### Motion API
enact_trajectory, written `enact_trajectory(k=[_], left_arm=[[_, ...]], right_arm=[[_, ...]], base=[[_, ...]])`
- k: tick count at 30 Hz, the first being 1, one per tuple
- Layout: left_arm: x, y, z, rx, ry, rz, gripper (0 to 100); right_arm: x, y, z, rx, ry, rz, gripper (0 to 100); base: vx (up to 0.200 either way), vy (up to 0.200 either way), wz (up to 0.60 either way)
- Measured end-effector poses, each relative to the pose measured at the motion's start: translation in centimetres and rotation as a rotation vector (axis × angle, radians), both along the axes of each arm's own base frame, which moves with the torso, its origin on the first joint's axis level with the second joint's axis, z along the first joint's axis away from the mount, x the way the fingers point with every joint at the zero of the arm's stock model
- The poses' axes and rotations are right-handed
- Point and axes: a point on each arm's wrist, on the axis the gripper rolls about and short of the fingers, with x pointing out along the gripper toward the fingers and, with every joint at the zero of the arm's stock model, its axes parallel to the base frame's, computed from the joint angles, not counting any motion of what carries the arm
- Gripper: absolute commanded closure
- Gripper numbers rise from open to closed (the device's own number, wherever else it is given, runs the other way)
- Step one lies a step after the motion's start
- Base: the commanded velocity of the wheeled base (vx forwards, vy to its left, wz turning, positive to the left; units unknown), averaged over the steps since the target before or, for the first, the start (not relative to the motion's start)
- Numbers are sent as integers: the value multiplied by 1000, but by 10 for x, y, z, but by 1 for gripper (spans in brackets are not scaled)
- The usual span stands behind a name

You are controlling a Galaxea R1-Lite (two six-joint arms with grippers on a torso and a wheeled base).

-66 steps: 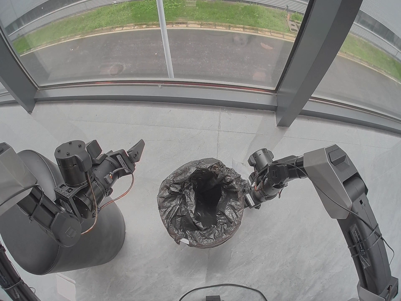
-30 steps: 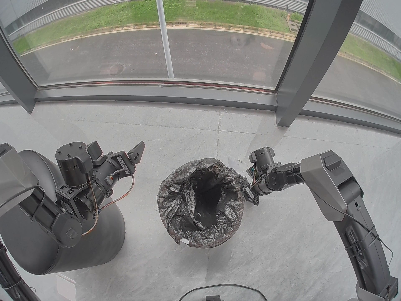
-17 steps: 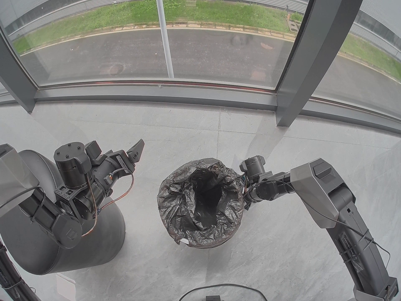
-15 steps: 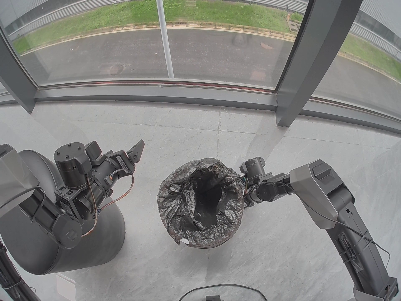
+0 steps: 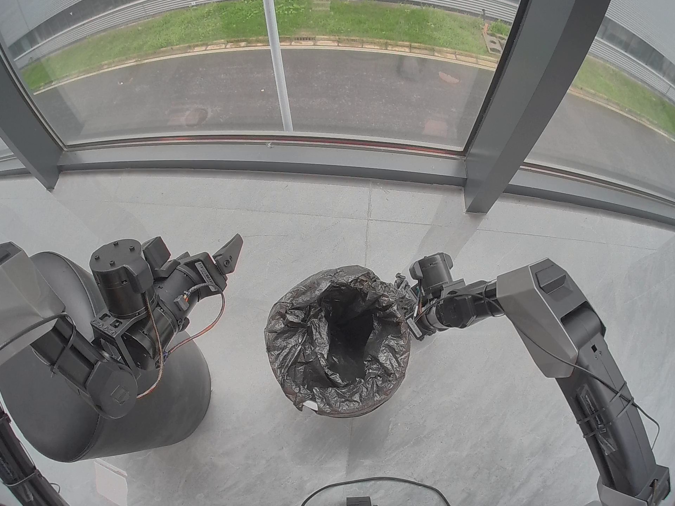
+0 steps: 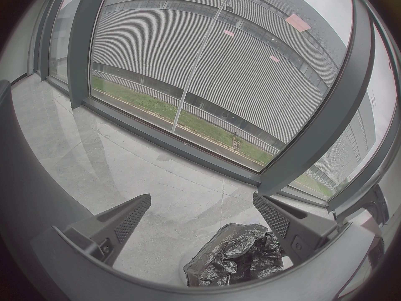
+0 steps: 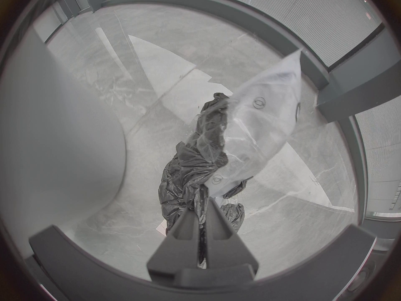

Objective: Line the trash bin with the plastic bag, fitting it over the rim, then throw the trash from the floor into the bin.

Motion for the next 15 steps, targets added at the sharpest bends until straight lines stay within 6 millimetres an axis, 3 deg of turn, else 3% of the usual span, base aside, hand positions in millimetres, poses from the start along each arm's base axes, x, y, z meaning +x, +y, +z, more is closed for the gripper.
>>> enact_trajectory(k=[7,8,11,15], left_arm=[[-2,0,3,-3,-8,-1,0],[-4,-1,4,-4,-11,-6,0],[-6,-2,5,-5,-12,-12,0],[-11,-4,8,-5,-18,-26,0]], right_arm=[[-9,3,71,-22,-41,22,100],[-18,10,95,-38,-46,41,100],[-30,19,118,-55,-44,65,100],[-66,48,157,-103,-19,130,100]], base=[[0,0,0],[0,0,0],[0,0,0],[0,0,0]])
